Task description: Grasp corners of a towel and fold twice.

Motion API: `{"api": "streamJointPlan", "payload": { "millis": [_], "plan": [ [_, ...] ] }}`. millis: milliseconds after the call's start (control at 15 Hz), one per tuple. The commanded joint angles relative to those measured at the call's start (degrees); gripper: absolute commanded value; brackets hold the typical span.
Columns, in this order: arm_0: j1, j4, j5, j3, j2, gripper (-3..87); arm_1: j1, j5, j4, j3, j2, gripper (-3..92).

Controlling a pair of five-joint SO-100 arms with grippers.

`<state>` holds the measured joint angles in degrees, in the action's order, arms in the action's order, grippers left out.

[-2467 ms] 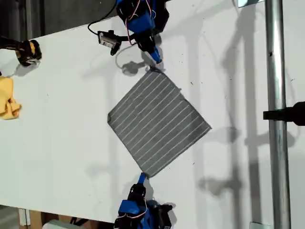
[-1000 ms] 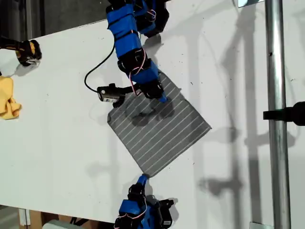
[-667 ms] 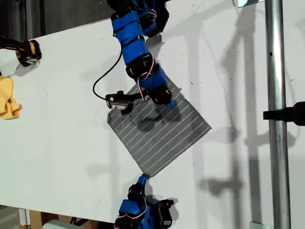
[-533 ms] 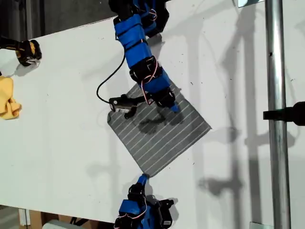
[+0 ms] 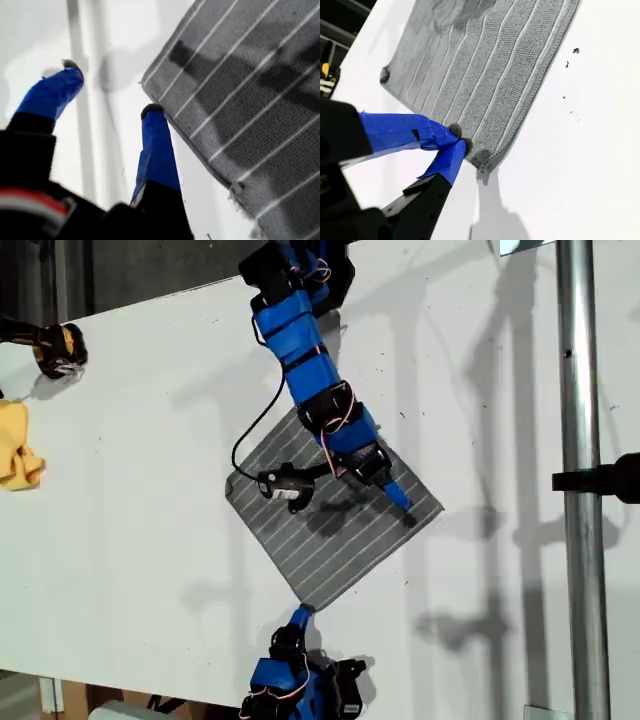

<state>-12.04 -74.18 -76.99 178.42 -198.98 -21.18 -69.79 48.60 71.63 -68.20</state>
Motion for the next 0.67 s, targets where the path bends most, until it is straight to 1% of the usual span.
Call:
{"api": "streamJointPlan", "payload": {
  "millis": [0,600],
  "plan": [
    [0.62,0.18,-0.35,0.26,-0.18,-1.4,-1.41,0.88,-3.25,-3.78,1.58,30.5],
    [0.88,0.26,0.26,0.26,-0.18,-1.4,-3.08,0.88,-7.56,-13.27,16.08,28.3]
  ]
}}
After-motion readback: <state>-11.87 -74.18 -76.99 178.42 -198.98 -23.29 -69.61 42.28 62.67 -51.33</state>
